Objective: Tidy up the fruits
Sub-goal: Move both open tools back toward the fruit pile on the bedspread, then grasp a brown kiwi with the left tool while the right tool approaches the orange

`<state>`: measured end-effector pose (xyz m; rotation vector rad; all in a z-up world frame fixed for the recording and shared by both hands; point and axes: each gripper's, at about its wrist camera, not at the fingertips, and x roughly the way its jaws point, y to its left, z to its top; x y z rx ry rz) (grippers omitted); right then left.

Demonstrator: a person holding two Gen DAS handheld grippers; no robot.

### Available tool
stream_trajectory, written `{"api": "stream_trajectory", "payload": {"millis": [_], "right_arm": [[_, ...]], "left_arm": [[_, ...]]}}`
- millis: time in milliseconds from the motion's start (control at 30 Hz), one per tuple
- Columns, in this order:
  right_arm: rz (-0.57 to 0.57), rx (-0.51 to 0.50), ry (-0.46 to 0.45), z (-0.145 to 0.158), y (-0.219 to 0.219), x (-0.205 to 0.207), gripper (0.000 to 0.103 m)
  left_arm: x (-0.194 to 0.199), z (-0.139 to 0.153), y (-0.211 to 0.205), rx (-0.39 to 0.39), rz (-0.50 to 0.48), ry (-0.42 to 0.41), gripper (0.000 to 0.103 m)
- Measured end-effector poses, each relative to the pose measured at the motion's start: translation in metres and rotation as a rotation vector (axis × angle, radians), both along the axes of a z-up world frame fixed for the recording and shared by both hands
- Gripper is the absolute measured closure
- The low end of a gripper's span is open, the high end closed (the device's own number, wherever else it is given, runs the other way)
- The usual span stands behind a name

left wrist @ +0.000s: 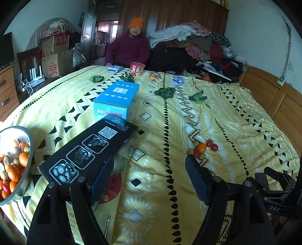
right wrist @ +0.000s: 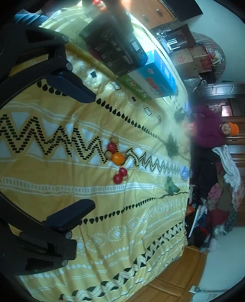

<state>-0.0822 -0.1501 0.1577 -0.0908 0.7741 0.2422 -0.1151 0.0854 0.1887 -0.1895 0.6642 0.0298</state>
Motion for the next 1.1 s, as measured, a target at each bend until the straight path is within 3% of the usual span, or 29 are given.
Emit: {"api": "stream_trajectory", "payload": {"millis": [267, 400, 633, 833, 1100], "right_arm": [[-0.039, 0.092, 0.141, -0.060, -0.051, -0.009, 0.003], [-0.033, 0.133, 0.160, -0.070, -0.067, -0.008, 0.009], [-0.066, 0.170, 0.166, -0.077, -0.093, 0.006, 0.010], [-0.107, 0.204, 0.187, -0.087, -0.113, 0.020, 0.010], [-0.084, 0.225, 0.204, -0.096, -0.110, 0.035, 0.010]], "left_arm": [[0.035, -0.039, -0.053, 0.014, -0.162, 0.089, 0.026], [0.076, -0.068, -0.080, 0.011, -0.242, 0.155, 0.047], [0.158, -0.127, -0.114, 0.053, -0.327, 0.264, 0.064], [0.199, -0.166, -0.123, 0.090, -0.326, 0.328, 0.065], [0.219, -0.164, -0.115, 0.073, -0.259, 0.269, 0.065]]}}
